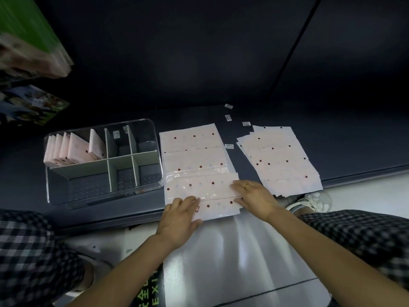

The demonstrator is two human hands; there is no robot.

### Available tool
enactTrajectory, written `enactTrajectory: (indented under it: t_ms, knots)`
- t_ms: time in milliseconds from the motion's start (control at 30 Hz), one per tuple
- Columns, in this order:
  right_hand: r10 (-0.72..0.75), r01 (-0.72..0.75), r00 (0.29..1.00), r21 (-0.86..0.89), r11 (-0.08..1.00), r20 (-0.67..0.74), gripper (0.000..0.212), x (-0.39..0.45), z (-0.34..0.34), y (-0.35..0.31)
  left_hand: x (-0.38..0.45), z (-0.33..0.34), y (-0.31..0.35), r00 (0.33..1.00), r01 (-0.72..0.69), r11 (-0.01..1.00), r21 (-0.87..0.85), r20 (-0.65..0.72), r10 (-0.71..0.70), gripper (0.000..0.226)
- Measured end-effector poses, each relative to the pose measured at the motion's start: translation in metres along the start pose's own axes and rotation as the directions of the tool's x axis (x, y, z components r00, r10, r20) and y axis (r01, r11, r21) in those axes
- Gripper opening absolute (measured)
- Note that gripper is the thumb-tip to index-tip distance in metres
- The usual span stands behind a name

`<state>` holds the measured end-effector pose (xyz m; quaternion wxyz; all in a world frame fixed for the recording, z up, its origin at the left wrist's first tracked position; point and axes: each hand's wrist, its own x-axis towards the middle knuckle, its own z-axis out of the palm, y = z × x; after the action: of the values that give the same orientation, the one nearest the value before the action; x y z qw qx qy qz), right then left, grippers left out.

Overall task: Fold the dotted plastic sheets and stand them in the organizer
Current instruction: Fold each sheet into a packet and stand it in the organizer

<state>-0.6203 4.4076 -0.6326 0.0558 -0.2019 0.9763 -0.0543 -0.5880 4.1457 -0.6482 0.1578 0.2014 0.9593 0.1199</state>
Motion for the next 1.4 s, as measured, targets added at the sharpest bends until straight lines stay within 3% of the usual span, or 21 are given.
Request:
enactTrajectory:
  t_ms: [133,200,267,400,467,533,667,733,800,900,1033,1167,1233,1300,1367,1400]
  knots:
    - [-0.040,0.064,0.987,-0.152,0.986,0.155,0.055,0.011,-0.001,0.002,0.000,-0.001,-0.007,1.000,0.001,1.000,-0.011,0.012,-0.001,0.059]
    - [-0.167,0.187,0.980,-0.230,0.955,0.104,0.050,0.012,-0.015,0.002,0.001,-0.001,-0.009,1.000,0.011,1.000,-0.020,0.010,-0.011,0.059]
    - [-0.313,0.295,0.949,-0.248,0.923,-0.034,0.039,0.010,-0.032,0.002,0.004,-0.003,-0.010,0.999,0.042,0.998,-0.037,0.011,-0.042,0.060]
    - [-0.568,0.536,0.812,-0.215,0.816,-0.132,0.014,0.005,-0.053,-0.011,0.007,-0.011,-0.010,0.998,0.064,0.996,-0.058,-0.022,-0.065,0.058]
    - [-0.614,0.583,0.775,-0.203,0.786,-0.152,0.002,0.002,-0.057,-0.024,0.007,-0.013,-0.003,0.996,0.000,0.997,-0.073,-0.084,-0.006,0.055]
    - [-0.609,0.583,0.772,-0.179,0.793,-0.182,0.005,0.000,-0.058,-0.041,0.005,-0.013,0.007,0.988,-0.088,0.989,-0.122,-0.141,0.070,0.047]
    - [-0.491,0.492,0.841,-0.054,0.869,-0.226,0.023,0.001,-0.054,-0.067,0.000,-0.008,0.015,0.978,-0.096,0.958,-0.269,-0.206,0.040,0.029]
    - [-0.336,0.348,0.937,0.169,0.922,-0.095,0.031,0.005,-0.050,-0.067,-0.004,-0.005,0.013,0.977,-0.019,0.927,-0.374,-0.205,-0.062,0.023]
    - [-0.163,0.091,0.977,0.422,0.902,0.137,0.049,0.010,-0.045,-0.062,-0.007,-0.003,0.011,0.957,0.086,0.856,-0.509,-0.196,-0.213,0.016]
    - [0.004,-0.150,0.970,0.587,0.795,0.244,0.049,0.024,-0.034,-0.060,-0.006,-0.003,0.009,0.913,0.211,0.687,-0.695,-0.111,-0.393,0.013]
    - [0.149,-0.336,0.937,0.702,0.628,0.315,0.010,0.043,-0.018,-0.069,-0.001,-0.004,0.006,0.872,0.226,0.416,-0.881,-0.007,-0.489,0.006]
    - [0.266,-0.444,0.895,0.649,0.618,0.359,0.024,0.057,-0.005,-0.075,0.000,-0.006,0.004,0.805,0.214,0.245,-0.946,0.028,-0.592,0.018]
    - [0.302,-0.472,0.880,0.620,0.626,0.365,0.032,0.061,-0.003,-0.078,-0.003,-0.005,0.007,0.760,0.247,0.375,-0.893,-0.061,-0.647,0.034]
    - [0.327,-0.490,0.871,0.604,0.629,0.367,0.035,0.064,-0.001,-0.081,-0.012,-0.006,0.006,0.761,0.237,0.664,-0.709,-0.289,-0.581,0.038]
    - [0.338,-0.499,0.866,0.590,0.634,0.369,0.032,0.066,0.000,-0.083,-0.018,-0.003,0.003,0.845,0.059,0.913,-0.404,-0.466,-0.261,0.037]
    - [0.339,-0.501,0.865,0.582,0.641,0.370,0.029,0.067,0.000,-0.084,-0.019,0.001,0.000,0.883,-0.036,0.968,-0.248,-0.462,-0.086,0.040]
